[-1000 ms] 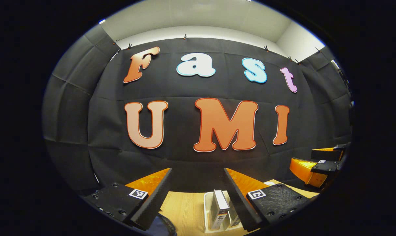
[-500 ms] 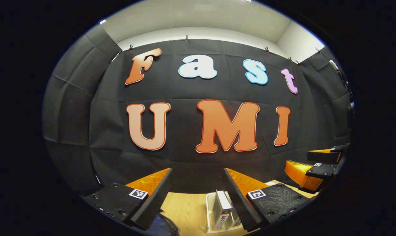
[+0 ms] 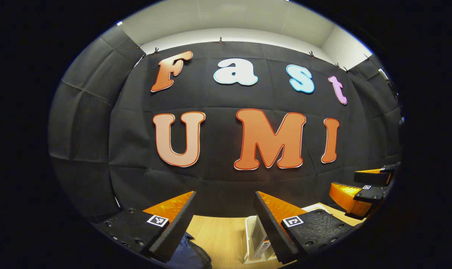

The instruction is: Open the schoolbag, grab two books from the bookshelf and put them into the schoolbag.

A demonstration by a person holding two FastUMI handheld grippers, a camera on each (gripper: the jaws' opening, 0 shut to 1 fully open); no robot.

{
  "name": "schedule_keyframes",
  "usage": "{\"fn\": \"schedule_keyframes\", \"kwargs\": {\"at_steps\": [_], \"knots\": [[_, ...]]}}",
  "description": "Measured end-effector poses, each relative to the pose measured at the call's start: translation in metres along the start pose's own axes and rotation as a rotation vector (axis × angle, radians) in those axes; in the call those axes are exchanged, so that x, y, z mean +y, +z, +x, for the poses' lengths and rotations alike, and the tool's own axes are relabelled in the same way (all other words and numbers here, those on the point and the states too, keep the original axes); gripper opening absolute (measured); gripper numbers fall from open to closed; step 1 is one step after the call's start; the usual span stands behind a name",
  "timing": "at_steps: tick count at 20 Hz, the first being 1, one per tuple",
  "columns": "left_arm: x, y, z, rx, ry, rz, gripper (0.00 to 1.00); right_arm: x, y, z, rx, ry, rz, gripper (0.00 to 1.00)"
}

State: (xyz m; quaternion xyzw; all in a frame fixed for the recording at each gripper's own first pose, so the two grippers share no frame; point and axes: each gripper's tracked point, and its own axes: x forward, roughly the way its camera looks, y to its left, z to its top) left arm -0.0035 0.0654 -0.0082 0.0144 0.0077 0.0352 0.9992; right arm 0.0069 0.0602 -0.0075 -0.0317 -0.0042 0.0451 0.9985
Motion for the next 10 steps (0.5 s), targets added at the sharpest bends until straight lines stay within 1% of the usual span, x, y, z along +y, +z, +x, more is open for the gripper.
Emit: {"fn": "schedule_keyframes", "kwargs": {"at_steps": [2, 5, 8, 10], "knots": [[0.001, -0.005, 0.002, 0.015, 0.001, 0.007, 0.94, -0.005, -0.002, 0.001, 0.002, -0.01, 0.002, 0.98], [-0.001, -0.014, 0.002, 0.032, -0.003, 0.022, 0.95, -0.013, -0.003, 0.004, 0.005, -0.025, 0.014, 0.98], [0.003, -0.023, 0.0, 0.052, -0.009, 0.063, 0.94, -0.018, -0.009, 0.007, 0.016, -0.031, 0.015, 0.98], [0.013, -0.039, -0.001, 0.087, 0.005, 0.101, 0.94, -0.02, -0.012, 0.007, 0.022, -0.032, 0.015, 0.98]]}}
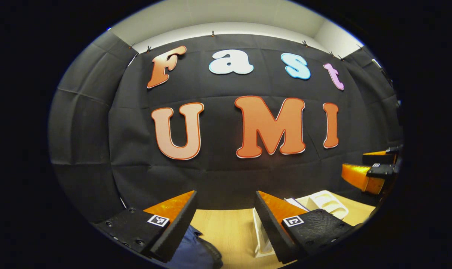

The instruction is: Open the schoolbag, grab two books from the bookshelf and put them into the schoolbag.

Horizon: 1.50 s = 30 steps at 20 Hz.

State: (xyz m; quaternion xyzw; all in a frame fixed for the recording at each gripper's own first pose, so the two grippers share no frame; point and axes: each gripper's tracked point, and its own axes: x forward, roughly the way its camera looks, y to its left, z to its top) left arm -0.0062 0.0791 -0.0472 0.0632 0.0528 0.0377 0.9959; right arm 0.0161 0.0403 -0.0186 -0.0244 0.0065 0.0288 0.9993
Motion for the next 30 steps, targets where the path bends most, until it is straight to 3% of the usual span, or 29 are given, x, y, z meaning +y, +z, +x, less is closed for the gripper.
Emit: {"fn": "schedule_keyframes", "kwargs": {"at_steps": [3, 4, 8, 20, 24, 30], "knots": [[0.018, -0.029, -0.003, 0.071, 0.036, 0.067, 1.0, -0.005, -0.005, 0.001, 0.009, -0.002, 0.004, 0.98], [0.023, -0.04, -0.004, 0.096, 0.045, 0.087, 0.96, -0.006, -0.007, 0.002, 0.014, -0.002, 0.006, 0.98], [0.04, -0.084, -0.011, 0.225, 0.063, 0.181, 0.98, -0.008, -0.015, 0.001, 0.03, 0.0, 0.009, 0.98], [0.069, -0.221, -0.034, 0.486, -0.055, 0.596, 0.98, -0.016, -0.04, 0.005, 0.082, -0.027, -0.015, 0.98], [0.053, -0.263, -0.05, 0.497, -0.127, 0.825, 0.98, -0.02, -0.045, 0.005, 0.096, -0.045, -0.026, 0.98], [0.049, -0.312, -0.074, 0.575, -0.156, 0.926, 0.97, -0.023, -0.049, 0.006, 0.108, -0.063, -0.04, 0.98]]}}
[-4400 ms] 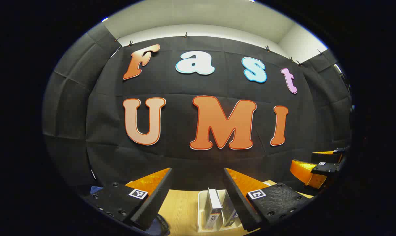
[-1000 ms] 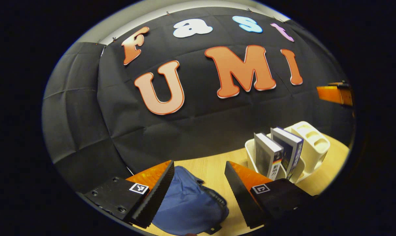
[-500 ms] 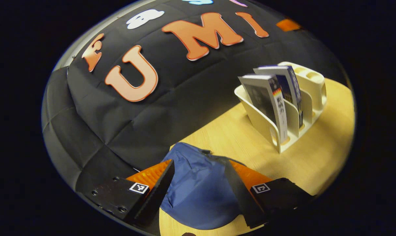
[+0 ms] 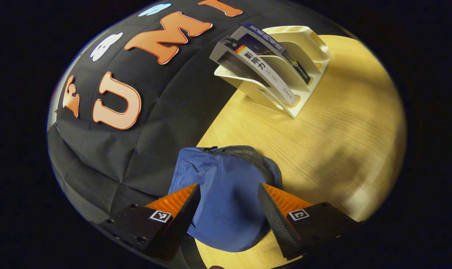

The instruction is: Open the schoolbag, grab two books from the bookshelf and put them into the schoolbag.

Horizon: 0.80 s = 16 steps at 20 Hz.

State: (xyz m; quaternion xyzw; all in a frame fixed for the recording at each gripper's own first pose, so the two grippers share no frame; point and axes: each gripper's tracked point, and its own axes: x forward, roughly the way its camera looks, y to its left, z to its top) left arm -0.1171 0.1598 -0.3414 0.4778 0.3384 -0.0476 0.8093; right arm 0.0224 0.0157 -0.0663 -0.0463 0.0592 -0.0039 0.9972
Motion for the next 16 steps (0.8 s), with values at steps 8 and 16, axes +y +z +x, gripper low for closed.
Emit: {"fn": "schedule_keyframes", "kwargs": {"at_steps": [8, 16], "knots": [[-0.029, -0.031, 0.008, 0.095, -0.059, 0.005, 0.97, 0.0, 0.0, 0.001, 0.0, -0.009, -0.004, 0.98], [-0.045, -0.043, 0.019, 0.153, -0.162, -0.071, 0.63, 0.0, 0.001, -0.001, -0.004, -0.012, -0.01, 0.98]]}}
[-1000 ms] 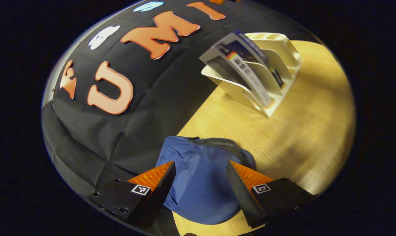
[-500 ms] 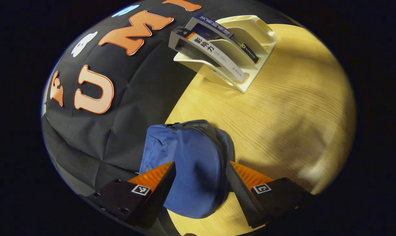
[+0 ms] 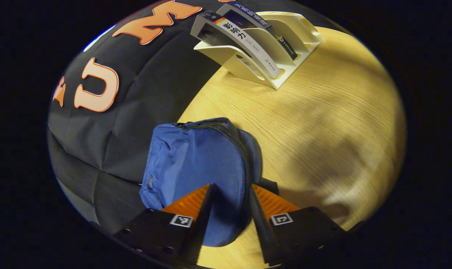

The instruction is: Open the schoolbag, grab two books from the bookshelf and put them into the schoolbag.

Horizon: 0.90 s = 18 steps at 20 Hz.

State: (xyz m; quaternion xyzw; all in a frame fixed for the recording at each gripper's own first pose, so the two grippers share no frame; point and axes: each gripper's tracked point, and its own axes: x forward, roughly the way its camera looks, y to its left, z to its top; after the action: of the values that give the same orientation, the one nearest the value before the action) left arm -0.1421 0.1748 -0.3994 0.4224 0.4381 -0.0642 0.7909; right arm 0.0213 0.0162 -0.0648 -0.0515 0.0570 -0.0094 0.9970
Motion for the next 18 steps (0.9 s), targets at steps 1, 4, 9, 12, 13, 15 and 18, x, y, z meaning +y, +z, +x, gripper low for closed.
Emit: {"fn": "schedule_keyframes", "kwargs": {"at_steps": [1, 4, 9, 12, 13, 15, 18], "knots": [[-0.002, 0.0, 0.002, 0.008, -0.015, -0.013, 0.49, 0.001, 0.0, 0.0, 0.0, 0.0, -0.001, 0.98], [-0.001, -0.004, 0.009, 0.044, -0.021, -0.052, 0.43, 0.002, 0.001, -0.002, -0.002, 0.001, -0.003, 0.98], [0.006, -0.003, 0.009, 0.06, -0.039, -0.049, 0.01, 0.008, 0.0, -0.006, -0.002, 0.009, -0.01, 0.98], [0.015, 0.001, 0.0, 0.038, -0.047, -0.066, 0.01, 0.014, 0.001, -0.009, 0.0, 0.018, -0.016, 0.98], [0.02, 0.004, -0.003, 0.024, -0.046, -0.079, 0.01, 0.014, 0.002, -0.009, -0.004, 0.021, -0.021, 0.98], [0.034, 0.013, -0.014, 0.002, -0.045, -0.108, 0.0, 0.019, 0.004, -0.008, -0.004, 0.025, -0.027, 0.98], [0.063, 0.022, -0.034, -0.033, -0.033, -0.176, 0.0, 0.031, 0.007, -0.005, 0.006, 0.047, -0.031, 0.98]]}}
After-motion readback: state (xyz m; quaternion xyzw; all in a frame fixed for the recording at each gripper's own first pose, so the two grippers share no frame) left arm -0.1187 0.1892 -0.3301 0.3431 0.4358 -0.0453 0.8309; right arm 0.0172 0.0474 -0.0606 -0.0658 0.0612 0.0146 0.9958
